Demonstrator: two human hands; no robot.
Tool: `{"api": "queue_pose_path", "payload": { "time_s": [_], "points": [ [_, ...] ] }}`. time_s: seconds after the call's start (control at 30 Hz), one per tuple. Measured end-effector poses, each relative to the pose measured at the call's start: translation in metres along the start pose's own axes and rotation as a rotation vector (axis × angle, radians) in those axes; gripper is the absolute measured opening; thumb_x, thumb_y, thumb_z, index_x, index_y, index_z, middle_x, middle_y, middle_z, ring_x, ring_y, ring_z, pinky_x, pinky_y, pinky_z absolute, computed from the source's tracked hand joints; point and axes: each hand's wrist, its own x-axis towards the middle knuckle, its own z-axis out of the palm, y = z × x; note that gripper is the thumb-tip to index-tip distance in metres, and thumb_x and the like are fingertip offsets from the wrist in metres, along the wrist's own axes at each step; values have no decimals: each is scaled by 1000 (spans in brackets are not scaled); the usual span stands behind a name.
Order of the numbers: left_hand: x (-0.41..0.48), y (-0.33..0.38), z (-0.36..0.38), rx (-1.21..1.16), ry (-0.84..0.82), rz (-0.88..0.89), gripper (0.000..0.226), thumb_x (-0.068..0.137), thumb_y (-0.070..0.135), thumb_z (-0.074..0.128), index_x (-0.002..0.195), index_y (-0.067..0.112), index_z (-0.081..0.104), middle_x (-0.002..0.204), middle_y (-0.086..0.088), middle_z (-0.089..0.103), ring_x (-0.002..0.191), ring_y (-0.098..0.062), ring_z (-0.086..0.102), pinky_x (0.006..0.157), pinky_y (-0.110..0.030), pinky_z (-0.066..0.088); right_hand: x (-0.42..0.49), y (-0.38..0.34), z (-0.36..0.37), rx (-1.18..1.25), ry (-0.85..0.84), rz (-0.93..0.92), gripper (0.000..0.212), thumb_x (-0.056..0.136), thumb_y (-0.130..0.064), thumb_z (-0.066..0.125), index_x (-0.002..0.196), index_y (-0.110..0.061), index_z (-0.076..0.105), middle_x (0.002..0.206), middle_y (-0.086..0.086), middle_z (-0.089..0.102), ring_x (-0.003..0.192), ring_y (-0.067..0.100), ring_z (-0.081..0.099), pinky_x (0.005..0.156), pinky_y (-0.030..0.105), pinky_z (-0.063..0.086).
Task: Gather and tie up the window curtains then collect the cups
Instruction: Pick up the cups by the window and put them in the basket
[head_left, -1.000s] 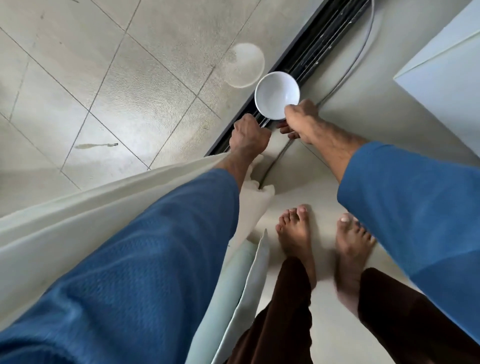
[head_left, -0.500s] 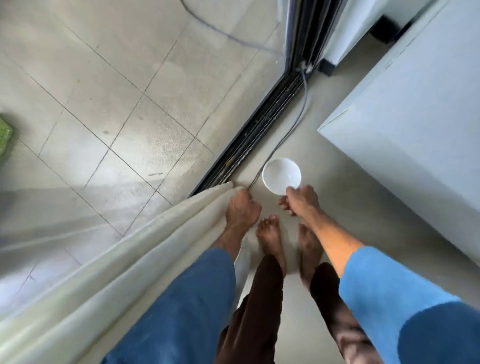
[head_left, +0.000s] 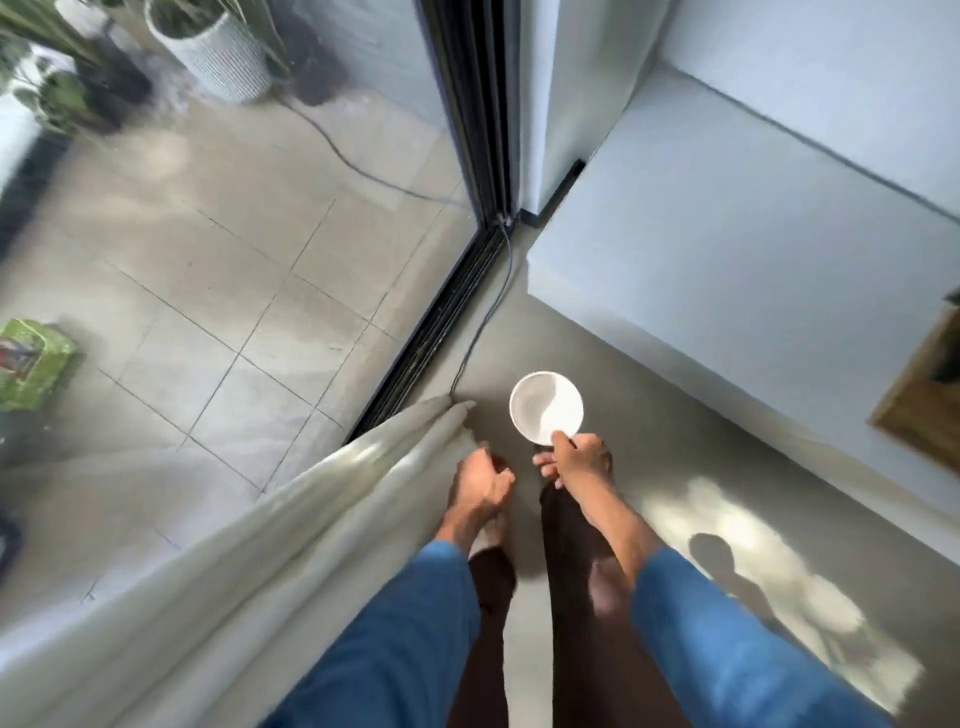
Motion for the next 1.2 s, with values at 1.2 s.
{"api": "queue_pose_path", "payload": {
  "time_s": [1.2],
  "points": [
    [-353,-137,345,801,-501,477,20,81,11,57,94,5,71,90,-15,74,78,-34,73,72,-46,63,-352,545,-240,709,597,306,25,93,-23,60,80,-5,71,68,12,73,48,14,62,37,19,41]
  ]
}}
